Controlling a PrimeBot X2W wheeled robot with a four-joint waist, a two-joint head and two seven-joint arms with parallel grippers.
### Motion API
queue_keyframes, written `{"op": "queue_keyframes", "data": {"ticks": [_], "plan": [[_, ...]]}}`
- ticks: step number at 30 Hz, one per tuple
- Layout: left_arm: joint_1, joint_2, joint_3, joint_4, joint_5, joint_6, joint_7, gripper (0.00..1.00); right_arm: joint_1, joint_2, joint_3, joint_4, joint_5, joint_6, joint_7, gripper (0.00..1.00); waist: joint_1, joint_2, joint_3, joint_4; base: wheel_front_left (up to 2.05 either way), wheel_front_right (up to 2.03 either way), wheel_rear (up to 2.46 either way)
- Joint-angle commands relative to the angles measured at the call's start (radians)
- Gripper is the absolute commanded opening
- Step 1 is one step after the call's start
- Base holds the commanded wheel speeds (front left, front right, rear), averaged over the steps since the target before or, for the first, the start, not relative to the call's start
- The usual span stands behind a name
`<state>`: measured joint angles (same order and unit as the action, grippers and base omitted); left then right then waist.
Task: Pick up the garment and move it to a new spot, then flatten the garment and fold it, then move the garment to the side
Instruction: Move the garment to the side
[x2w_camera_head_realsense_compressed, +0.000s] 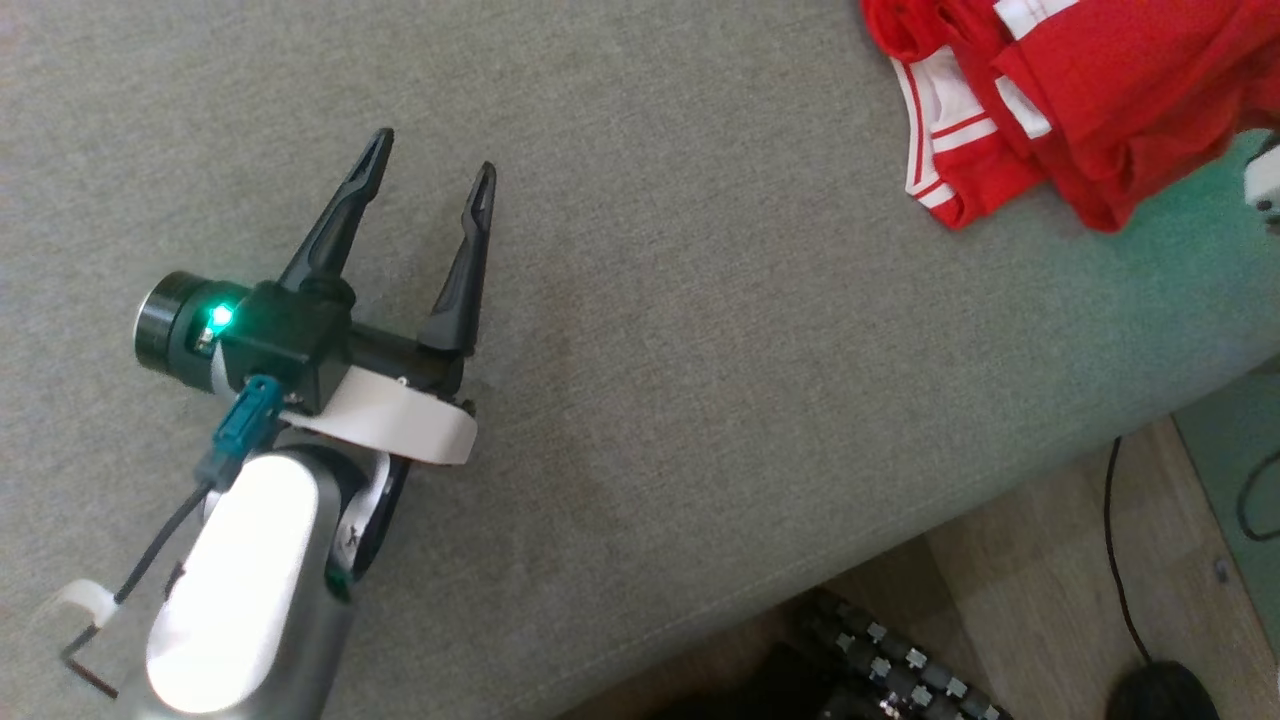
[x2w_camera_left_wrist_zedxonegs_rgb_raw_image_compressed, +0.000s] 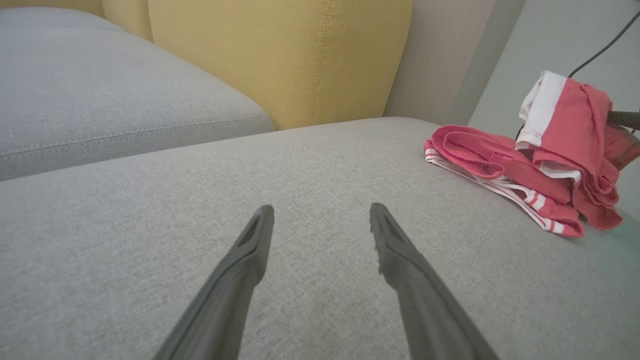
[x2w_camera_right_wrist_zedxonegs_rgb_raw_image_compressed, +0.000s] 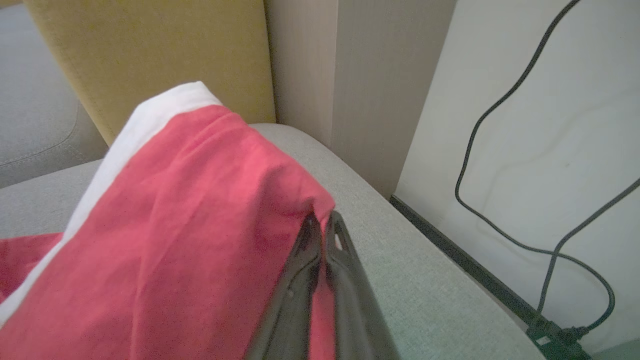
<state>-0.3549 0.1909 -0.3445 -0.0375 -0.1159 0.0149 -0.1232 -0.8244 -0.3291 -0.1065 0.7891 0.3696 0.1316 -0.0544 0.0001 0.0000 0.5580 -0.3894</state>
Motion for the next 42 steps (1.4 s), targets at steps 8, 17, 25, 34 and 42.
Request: {"op": "queue_keyframes", "data": {"ticks": [8,17,25,34,42], "plan": [[-0.057,0.022,-0.001,-0.051,0.013,-0.019,0.016,1.00,-0.108,0.008,0.002,0.146,0.016,-0.001,-0.036,0.00,-0.0001,0.0000,0.053,0.011,0.00,0.00,0.00],[-0.065,0.016,-0.005,-0.032,0.000,-0.015,-0.009,1.00,-0.147,0.005,0.023,0.266,0.013,-0.001,-0.109,1.00,-0.0001,0.0000,0.063,0.046,0.00,0.00,0.00],[-0.038,0.004,0.010,0.010,-0.026,0.008,-0.063,1.00,-0.031,0.010,0.065,0.115,0.010,-0.001,-0.196,1.00,-0.0001,0.0000,-0.001,0.109,0.00,0.00,0.00],[0.024,-0.008,0.040,0.036,-0.064,0.039,-0.102,1.00,0.237,0.103,0.029,-0.284,-0.064,-0.001,-0.198,1.00,-0.0001,0.0000,-0.101,0.166,0.00,0.00,0.00],[0.104,-0.016,0.081,0.049,-0.098,0.076,-0.124,1.00,0.498,0.239,0.074,-0.693,-0.177,-0.001,-0.058,1.00,-0.0001,0.0000,-0.210,0.230,0.00,0.00,0.00]]}}
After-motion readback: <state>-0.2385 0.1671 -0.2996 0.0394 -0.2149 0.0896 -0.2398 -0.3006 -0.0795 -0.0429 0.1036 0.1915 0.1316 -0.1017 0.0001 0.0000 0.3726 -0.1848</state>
